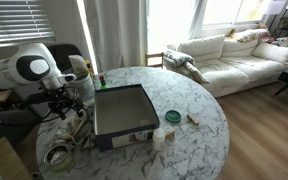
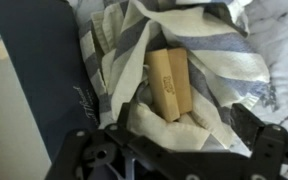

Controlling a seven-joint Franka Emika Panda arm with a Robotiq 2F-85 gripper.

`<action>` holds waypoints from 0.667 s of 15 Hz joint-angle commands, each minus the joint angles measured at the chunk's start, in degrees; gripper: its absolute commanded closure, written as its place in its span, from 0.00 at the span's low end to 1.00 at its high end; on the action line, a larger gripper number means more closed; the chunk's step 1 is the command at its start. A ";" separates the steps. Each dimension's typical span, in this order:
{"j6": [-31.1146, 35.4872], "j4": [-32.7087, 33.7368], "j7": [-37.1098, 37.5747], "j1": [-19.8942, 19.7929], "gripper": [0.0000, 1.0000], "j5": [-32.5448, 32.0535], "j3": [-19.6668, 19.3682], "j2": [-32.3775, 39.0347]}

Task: Place two wooden blocks on the striped towel then put the towel in the box

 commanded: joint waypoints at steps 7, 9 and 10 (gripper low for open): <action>4.10 1.52 25.57 -0.78 0.00 2.49 1.93 1.34; 4.45 2.11 31.30 -0.52 0.00 2.52 2.29 1.96; 4.90 2.34 34.23 -0.49 0.00 2.13 2.38 2.22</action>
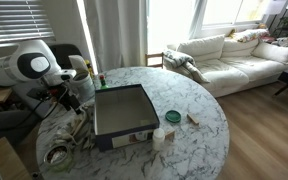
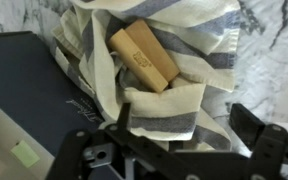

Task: Place two wooden blocks on the striped towel then put the towel in the box

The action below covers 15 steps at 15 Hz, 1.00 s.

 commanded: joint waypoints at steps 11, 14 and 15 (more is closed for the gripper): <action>0.77 6.24 44.41 0.46 0.07 -17.20 0.87 9.05; 1.34 7.36 46.16 0.94 0.00 -16.13 1.37 9.15; 1.54 7.72 47.02 1.07 0.00 -16.71 1.31 9.16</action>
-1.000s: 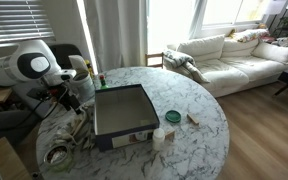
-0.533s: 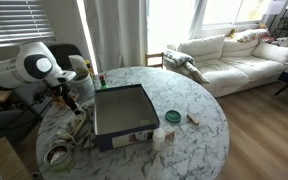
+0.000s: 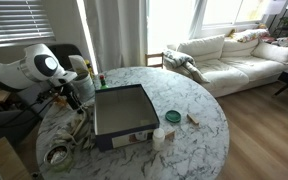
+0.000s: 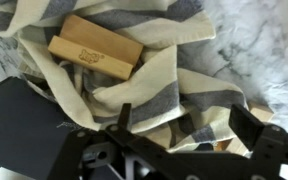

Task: Place two wooden blocks on the striped towel then put the towel in the box

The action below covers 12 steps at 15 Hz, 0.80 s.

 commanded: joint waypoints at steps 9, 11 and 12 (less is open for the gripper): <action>3.19 4.48 19.18 0.42 0.00 -8.71 -1.82 5.23; 4.43 5.25 23.75 0.61 0.00 -11.31 -2.57 6.16; 4.73 5.69 25.97 0.82 0.00 -13.07 -2.95 6.51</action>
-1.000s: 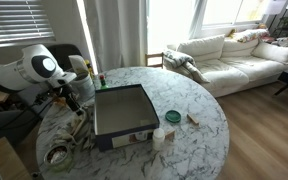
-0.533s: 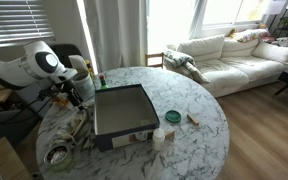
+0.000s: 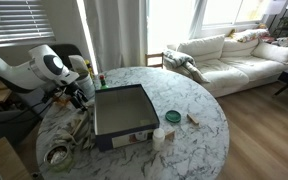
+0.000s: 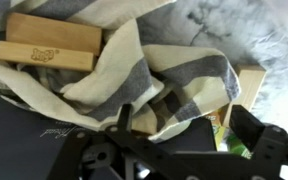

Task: Place two wooden blocks on the striped towel then put the towel in the box

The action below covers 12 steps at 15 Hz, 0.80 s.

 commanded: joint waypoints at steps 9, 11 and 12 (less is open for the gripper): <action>0.01 -0.08 -1.10 -0.96 0.73 3.95 1.07 1.97; -1.48 -1.02 -6.51 0.55 0.89 9.75 0.31 0.40; -2.17 -1.73 -9.69 0.74 0.98 12.66 0.65 -0.89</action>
